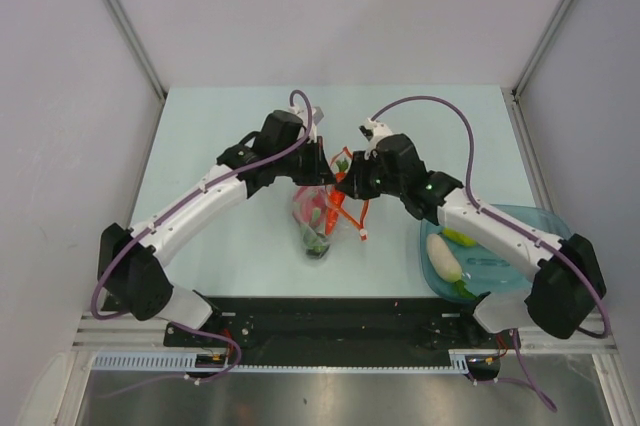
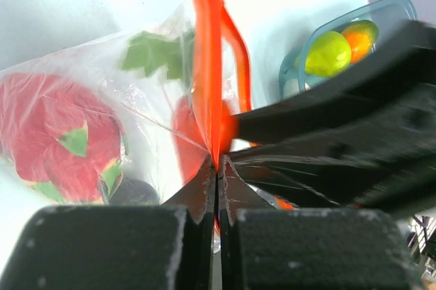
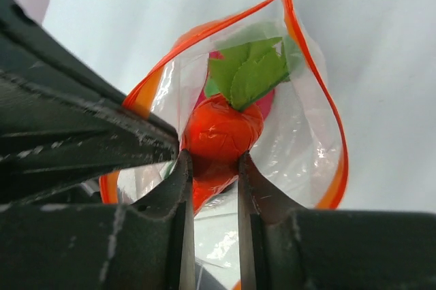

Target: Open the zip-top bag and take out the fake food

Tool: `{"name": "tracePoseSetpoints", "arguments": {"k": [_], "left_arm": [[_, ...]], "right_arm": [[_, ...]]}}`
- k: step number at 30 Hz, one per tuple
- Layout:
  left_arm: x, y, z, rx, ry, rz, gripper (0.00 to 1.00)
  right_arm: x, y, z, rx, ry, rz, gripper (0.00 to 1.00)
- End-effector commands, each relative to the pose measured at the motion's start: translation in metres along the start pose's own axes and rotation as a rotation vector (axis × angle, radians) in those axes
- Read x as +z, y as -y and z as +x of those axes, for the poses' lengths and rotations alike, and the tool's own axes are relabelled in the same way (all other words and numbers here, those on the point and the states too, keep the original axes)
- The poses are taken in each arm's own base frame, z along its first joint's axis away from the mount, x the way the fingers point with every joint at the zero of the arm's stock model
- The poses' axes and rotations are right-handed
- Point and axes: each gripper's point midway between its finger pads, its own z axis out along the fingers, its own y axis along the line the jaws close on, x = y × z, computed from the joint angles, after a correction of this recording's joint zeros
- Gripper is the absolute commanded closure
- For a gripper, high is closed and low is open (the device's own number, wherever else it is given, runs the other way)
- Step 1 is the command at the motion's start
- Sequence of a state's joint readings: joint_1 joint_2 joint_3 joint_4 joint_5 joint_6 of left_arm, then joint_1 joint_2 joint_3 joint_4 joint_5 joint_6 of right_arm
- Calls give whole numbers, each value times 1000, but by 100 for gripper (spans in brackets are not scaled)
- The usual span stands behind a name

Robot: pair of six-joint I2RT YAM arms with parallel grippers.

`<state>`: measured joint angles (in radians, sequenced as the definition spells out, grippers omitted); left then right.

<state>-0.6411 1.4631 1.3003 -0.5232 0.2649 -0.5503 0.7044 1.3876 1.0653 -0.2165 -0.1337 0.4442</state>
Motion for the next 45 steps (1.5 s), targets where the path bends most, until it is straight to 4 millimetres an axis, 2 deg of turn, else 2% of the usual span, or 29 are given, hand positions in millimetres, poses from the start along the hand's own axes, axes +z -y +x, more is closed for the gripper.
{"name": "tracePoseSetpoints", "arguments": {"k": [1, 2, 6, 13, 16, 19, 21, 22, 25, 26, 28, 29, 32, 35, 38, 42, 45], "left_arm": [[-2, 6, -13, 1, 42, 3, 100], [-3, 6, -12, 3, 45, 3, 100], [-3, 3, -13, 9, 49, -8, 100], [-2, 6, -14, 19, 34, -1, 100], [-1, 6, -11, 20, 21, 0, 100], [-2, 5, -9, 19, 18, 2, 100], [-1, 3, -5, 19, 13, 4, 100], [-1, 3, -5, 17, 13, 7, 100], [2, 2, -2, 16, 7, 12, 100], [2, 2, -2, 19, 5, 14, 100], [4, 4, -4, 26, 8, 21, 100], [4, 5, -5, 31, 10, 24, 100], [6, 8, -8, 43, 8, 37, 100], [3, 12, -9, 43, 7, 49, 100], [-2, 14, -7, 46, 18, 68, 100], [-10, 15, -1, 47, 45, 95, 100], [-19, 19, 5, 40, 43, 123, 100]], "right_arm": [[-24, 10, -20, -103, 106, 84, 100], [-33, 11, -28, -107, 143, 100, 100], [-52, 11, -36, -126, 190, 115, 100], [-93, 23, -43, -94, 260, 203, 100], [-115, 40, -43, -58, 296, 292, 100], [-139, 69, -38, 27, 313, 415, 100], [-150, 90, -24, 113, 292, 494, 100], [-158, 113, -18, 172, 293, 559, 100], [-177, 142, 10, 325, 255, 627, 100], [-189, 160, 24, 397, 241, 673, 100], [-199, 176, 41, 475, 218, 730, 100], [-210, 191, 58, 546, 190, 794, 100], [-234, 211, 74, 649, 178, 909, 100], [-250, 222, 88, 741, 142, 1032, 100], [-254, 228, 101, 810, 88, 1083, 100], [-250, 238, 131, 969, 70, 1124, 100], [-248, 243, 141, 1048, 73, 1138, 100]]}}
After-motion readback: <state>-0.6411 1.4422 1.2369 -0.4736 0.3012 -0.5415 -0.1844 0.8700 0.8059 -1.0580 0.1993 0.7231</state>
